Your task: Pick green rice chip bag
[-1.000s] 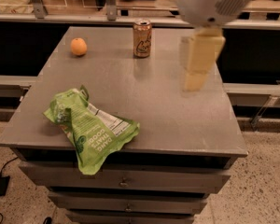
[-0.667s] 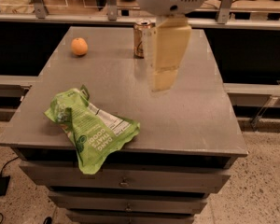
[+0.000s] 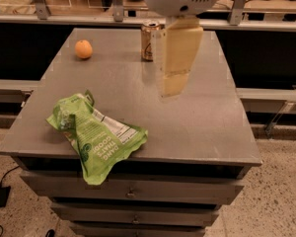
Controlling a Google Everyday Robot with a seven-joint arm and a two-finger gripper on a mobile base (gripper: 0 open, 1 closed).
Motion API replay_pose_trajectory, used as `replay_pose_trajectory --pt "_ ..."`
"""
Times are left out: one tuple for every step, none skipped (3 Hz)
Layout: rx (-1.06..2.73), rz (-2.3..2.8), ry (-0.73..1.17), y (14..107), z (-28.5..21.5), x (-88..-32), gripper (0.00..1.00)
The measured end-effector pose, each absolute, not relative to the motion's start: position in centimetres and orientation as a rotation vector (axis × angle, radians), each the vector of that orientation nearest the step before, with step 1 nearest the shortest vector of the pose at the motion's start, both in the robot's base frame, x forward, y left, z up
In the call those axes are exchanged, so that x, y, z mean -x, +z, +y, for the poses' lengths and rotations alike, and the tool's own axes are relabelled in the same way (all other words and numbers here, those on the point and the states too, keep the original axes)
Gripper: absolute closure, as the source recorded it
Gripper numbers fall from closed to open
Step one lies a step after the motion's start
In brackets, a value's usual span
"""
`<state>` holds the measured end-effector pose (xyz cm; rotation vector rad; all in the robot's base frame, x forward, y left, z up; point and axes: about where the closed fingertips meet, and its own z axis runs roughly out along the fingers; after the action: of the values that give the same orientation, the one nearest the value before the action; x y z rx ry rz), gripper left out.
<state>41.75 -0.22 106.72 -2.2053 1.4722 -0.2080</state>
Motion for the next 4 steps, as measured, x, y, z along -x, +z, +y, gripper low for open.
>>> replay_pose_trajectory --pt "2.257 1.417 -0.269 106.4 0.3 -43.1 0.0" --pt "2.43 1.182 -0.365 103.6 3.4 -48.9 0.0" --pt "2.66 0.821 -0.407 99.2 7.9 -53.3 0.0" --pt "2.66 0.788 -0.421 99.8 7.6 -52.9 0.0"
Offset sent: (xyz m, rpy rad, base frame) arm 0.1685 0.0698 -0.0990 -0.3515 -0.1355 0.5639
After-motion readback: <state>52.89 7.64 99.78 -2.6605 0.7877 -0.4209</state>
